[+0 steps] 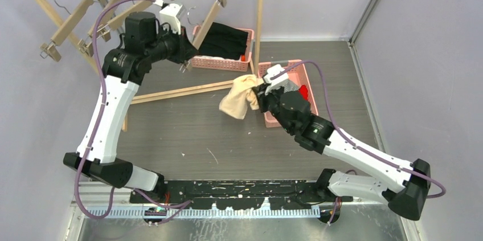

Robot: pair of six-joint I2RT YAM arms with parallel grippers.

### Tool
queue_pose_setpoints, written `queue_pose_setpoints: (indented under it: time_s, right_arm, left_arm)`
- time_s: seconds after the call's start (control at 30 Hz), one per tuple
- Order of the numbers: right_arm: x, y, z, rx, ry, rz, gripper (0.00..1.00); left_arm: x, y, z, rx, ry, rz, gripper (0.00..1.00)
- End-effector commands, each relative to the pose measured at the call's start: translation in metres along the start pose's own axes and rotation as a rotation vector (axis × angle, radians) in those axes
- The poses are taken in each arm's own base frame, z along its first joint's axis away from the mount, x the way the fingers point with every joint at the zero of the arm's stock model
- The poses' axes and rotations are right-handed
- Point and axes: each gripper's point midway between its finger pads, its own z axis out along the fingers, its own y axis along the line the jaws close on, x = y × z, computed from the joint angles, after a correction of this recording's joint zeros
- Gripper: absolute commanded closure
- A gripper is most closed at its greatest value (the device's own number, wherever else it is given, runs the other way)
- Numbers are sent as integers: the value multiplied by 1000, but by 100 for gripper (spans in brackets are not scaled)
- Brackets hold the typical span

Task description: Remove the underwear clipped to the hanger

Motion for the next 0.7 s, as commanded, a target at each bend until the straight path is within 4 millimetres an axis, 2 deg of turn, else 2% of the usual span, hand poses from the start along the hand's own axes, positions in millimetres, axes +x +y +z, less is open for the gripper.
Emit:
queue_pose_setpoints:
  time_s: [0.0,0.1,0.17,0.23,0.4,0.53,0.67]
  right_arm:
    - [-52,-60,-23,293,-145,-28,99]
    - [-67,-88,-36,401,-195,-15,99]
    - [-69,-108,-41,461,-213,1,99]
    - [-64,-129,-43,515,-221,23,99]
    - [-37,-172,-33,579,-183,80,99]
    - [-21,-185,-21,587,-142,88,99]
    - [-4,-185,-8,568,-97,82,99]
  left_arm:
    - [-42,-11,-17,29,-100,28,100]
    - [-61,-12,-24,18,-143,40,100]
    - [-69,-12,-28,10,-173,40,100]
    - [-76,-11,-33,-8,-204,43,100]
    - [-93,-7,-47,-54,-279,62,100]
    - [-101,1,-48,-88,-294,69,100]
    - [-110,8,-44,-96,-303,65,100]
